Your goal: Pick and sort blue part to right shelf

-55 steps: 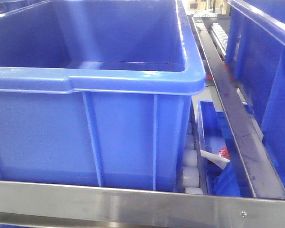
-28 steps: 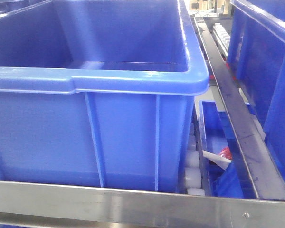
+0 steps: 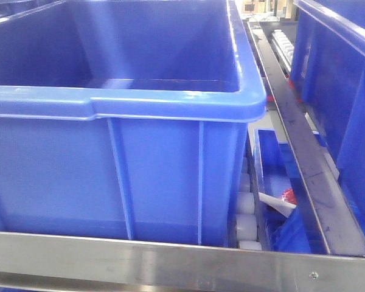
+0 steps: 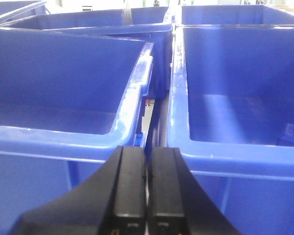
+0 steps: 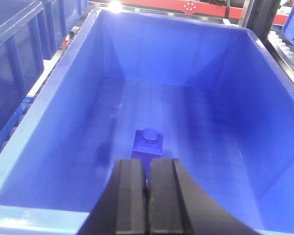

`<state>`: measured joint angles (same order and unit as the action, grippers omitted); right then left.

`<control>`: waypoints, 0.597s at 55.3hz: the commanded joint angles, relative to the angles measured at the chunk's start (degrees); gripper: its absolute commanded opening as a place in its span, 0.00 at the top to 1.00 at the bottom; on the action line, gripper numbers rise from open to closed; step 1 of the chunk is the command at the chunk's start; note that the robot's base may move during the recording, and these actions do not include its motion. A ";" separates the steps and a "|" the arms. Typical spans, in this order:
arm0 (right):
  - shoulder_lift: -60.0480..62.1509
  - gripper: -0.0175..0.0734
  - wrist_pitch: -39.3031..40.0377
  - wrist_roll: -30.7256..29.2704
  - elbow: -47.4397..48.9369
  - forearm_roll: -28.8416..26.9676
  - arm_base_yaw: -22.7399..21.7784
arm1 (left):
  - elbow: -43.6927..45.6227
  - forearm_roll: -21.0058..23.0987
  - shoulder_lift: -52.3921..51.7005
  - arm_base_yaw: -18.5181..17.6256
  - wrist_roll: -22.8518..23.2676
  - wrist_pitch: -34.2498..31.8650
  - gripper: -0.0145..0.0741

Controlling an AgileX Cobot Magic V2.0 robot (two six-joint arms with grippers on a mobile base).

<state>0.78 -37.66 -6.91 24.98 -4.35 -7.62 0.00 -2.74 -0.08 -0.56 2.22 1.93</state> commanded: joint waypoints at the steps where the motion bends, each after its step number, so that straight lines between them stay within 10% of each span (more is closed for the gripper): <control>1: -0.25 0.71 4.92 -0.64 1.33 -0.07 -0.26 | -2.06 0.49 -1.66 0.13 0.52 -4.86 0.70; 20: -0.25 0.71 4.92 -0.53 1.33 -0.12 -0.32 | -2.06 0.49 -1.66 0.13 0.52 -4.86 0.70; 33: -0.27 0.71 19.09 1.83 -11.01 -8.36 -0.32 | -2.06 0.49 -1.66 0.13 0.52 -4.86 0.70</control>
<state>0.78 -28.10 -6.06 16.34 -10.38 -7.62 0.00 -2.62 -0.08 -0.56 2.23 1.93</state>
